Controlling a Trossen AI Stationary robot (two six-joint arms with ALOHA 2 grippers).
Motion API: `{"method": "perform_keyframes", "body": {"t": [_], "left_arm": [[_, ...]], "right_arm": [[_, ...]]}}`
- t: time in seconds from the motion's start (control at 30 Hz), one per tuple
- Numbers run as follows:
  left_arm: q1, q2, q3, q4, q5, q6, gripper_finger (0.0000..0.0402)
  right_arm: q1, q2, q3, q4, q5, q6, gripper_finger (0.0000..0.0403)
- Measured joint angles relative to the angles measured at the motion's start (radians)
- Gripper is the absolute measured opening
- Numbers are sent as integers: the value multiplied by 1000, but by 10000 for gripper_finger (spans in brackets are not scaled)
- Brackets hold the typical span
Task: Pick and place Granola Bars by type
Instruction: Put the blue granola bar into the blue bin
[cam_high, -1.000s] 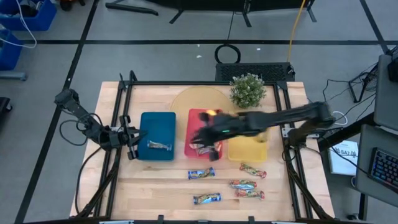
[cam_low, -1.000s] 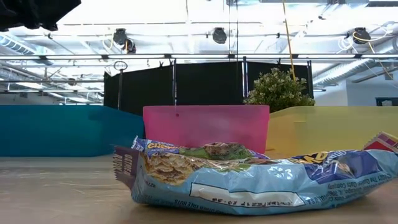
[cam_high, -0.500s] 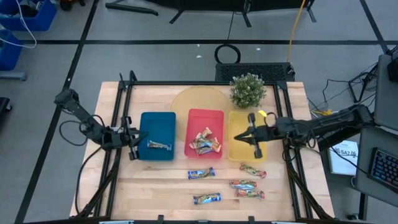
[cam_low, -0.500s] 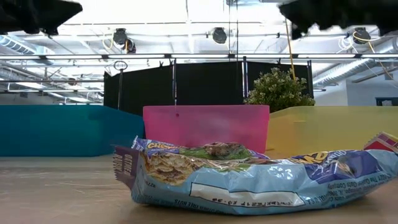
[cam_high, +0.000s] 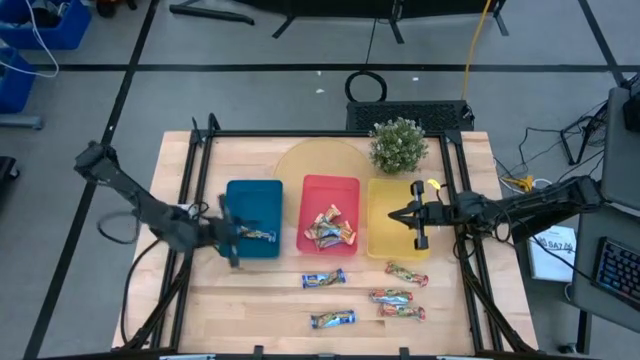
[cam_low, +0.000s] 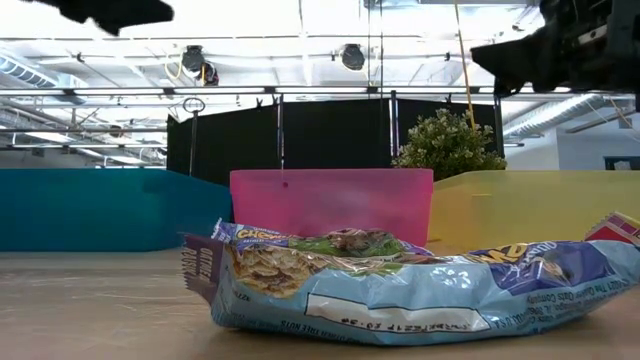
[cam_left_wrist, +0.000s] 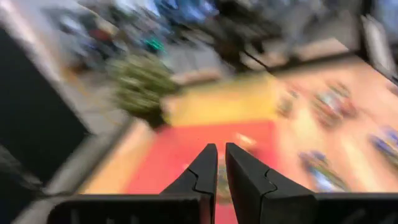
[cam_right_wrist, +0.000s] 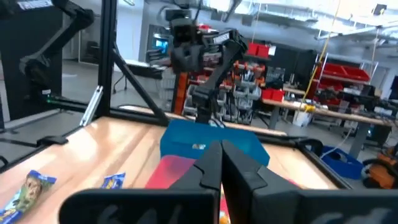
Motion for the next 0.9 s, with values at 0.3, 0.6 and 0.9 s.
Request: {"method": "perform_keyframes", "body": {"t": [0.3,0.6,0.9], "left_arm": [[112,531,452,-371,405,-299,98],[117,911,771,-419,534,-305,235],[127,1061,831,-452,575,-349,270]], "right_arm": [[0,-12,-1,18,-3,15,0],[0,-4,-2,5,-4,22,0],[0,-4,-2,5,-4,27,0]]}}
